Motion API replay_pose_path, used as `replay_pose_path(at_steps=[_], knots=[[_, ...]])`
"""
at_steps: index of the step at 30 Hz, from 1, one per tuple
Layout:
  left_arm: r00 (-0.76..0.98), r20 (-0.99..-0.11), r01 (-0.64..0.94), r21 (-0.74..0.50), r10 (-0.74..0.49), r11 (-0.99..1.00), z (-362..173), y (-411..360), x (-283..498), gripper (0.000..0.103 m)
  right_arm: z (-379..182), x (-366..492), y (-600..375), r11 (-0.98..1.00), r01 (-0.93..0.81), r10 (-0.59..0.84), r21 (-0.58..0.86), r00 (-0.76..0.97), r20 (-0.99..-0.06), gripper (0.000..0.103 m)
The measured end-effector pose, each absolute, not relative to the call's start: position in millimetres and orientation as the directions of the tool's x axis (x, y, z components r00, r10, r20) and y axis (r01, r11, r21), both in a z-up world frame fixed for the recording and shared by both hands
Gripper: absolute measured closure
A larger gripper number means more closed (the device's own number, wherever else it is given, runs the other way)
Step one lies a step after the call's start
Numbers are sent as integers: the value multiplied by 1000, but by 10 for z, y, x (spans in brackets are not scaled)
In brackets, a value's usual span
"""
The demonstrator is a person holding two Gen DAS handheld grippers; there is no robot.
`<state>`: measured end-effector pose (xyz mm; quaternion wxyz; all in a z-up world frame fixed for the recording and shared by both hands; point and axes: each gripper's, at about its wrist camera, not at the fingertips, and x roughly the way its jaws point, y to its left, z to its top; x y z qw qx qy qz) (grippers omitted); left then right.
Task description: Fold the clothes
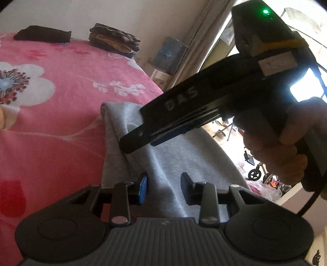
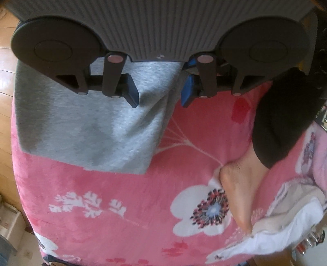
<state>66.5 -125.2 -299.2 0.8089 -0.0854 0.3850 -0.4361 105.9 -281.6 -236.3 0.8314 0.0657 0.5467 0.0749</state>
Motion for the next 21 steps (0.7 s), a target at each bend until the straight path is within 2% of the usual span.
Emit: replay_pose_path(at_steps=[3,4,5,6,8,12,13,15,17,19,20,21], knots=[[315,-535,624,-506,-784,596,-3014,-1222,671,65,-2458,1098,-2758,985,-71,175,160,365,-915,60],[311,-533,623,-511,-787,592,-3016,-1217,669,64,-2474,1100,-2749,986,-73,168,151,368,-914,65],[309,-534,622,-512,-787,592,-3017,-1208,663,62,-2490,1102,-2741,987,-75,161,143,372,-914,76],[308,-535,622,-512,-787,592,-3018,-1197,654,62,-2505,1104,-2735,988,-75,155,136,375,-914,82],[295,-534,603,-539,-792,588,-3047,-1199,690,61,-2503,1096,-2808,983,-42,179,176,380,-907,90],[262,-520,551,-611,-813,568,-3126,-1215,803,64,-2484,1041,-2912,974,-6,212,228,391,-896,90],[259,-514,535,-628,-818,564,-3154,-1217,831,67,-2477,1031,-2937,969,1,225,245,394,-891,90],[254,-509,510,-652,-823,561,-3200,-1205,874,85,-2474,1016,-2995,959,23,248,281,402,-881,89],[248,-474,469,-704,-845,533,-3241,-1134,919,88,-2472,1016,-3056,950,45,267,310,404,-875,88],[237,-438,430,-753,-867,498,-3258,-1072,965,88,-2466,1016,-3099,941,59,284,335,402,-870,87],[234,-446,431,-749,-864,503,-3249,-1072,966,86,-2463,1016,-3121,936,65,294,347,400,-868,82],[229,-471,436,-733,-852,522,-3241,-1095,968,76,-2462,1018,-3146,931,77,300,357,398,-867,78]])
